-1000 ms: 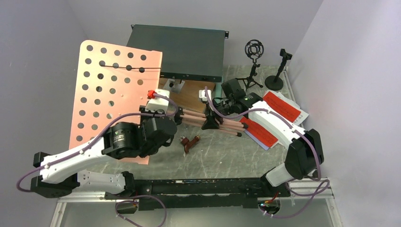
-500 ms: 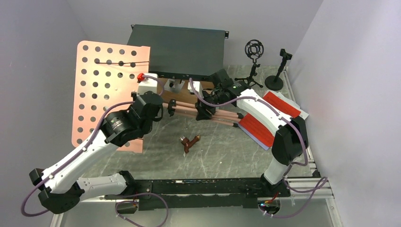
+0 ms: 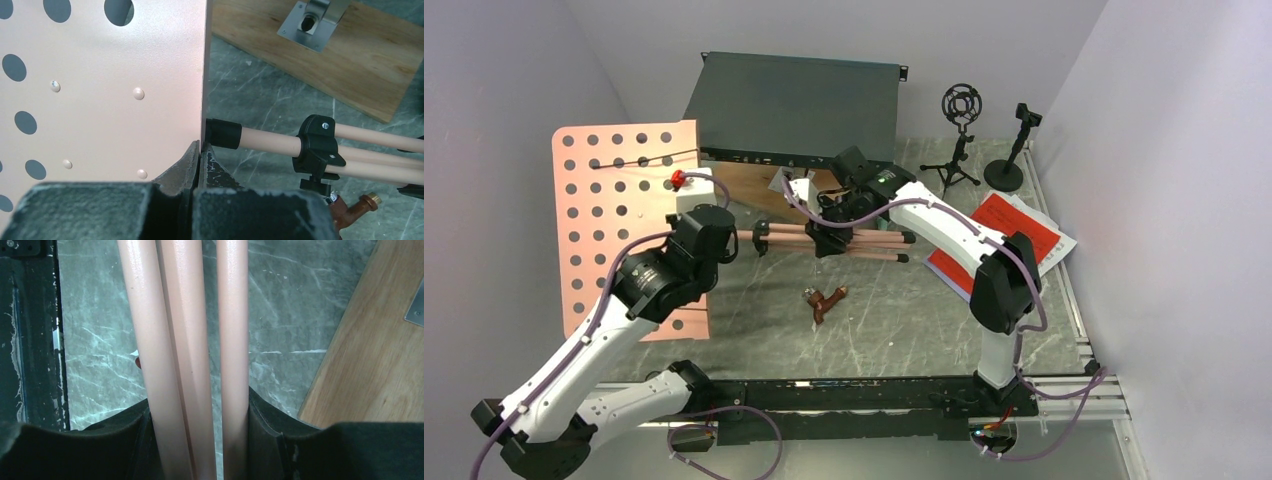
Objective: Pack up the instrument practice props
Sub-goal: Place the music stand at the center of the board.
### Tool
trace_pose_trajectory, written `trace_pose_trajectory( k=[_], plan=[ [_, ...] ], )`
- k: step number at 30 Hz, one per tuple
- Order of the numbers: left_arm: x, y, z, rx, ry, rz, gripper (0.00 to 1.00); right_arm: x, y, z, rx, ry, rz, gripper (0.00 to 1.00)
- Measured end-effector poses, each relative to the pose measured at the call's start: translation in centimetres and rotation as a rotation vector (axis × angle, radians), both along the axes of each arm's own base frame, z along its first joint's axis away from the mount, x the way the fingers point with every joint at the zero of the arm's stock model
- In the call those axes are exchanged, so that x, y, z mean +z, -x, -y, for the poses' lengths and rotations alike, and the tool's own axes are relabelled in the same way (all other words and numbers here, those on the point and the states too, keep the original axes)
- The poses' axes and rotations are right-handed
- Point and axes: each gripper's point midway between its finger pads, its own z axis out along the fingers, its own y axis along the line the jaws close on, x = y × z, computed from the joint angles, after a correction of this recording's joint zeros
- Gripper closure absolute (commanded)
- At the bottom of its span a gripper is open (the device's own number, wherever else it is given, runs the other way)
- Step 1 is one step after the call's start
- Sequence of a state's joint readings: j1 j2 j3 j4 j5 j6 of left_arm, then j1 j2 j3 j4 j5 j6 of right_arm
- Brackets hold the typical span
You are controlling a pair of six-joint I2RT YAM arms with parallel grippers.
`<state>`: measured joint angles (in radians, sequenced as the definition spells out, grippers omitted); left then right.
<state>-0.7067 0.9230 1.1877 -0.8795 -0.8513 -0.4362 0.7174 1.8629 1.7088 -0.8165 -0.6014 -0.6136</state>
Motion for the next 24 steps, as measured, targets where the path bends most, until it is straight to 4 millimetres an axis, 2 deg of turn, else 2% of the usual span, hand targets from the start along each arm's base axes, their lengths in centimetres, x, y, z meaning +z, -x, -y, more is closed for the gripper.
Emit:
trace_pose_trajectory(
  k=[5, 14, 24],
  plan=[
    [-1.6, 0.1, -1.2, 0.045, 0.021, -0.03, 1.0, -0.9, -0.1, -0.7, 0.003, 0.035, 0.005, 1.0],
    [-5.7, 0.1, -2.8, 0.115, 0.067, -0.123, 1.0, -3.7, -0.2, -1.8, 0.017, 0.099, -0.018, 0.99],
    [-8.1, -0.3, -2.8, 0.12, 0.119, -0.17, 1.0, -5.0, -0.5, -1.5, 0.002, 0.145, -0.014, 0.97]
  ],
)
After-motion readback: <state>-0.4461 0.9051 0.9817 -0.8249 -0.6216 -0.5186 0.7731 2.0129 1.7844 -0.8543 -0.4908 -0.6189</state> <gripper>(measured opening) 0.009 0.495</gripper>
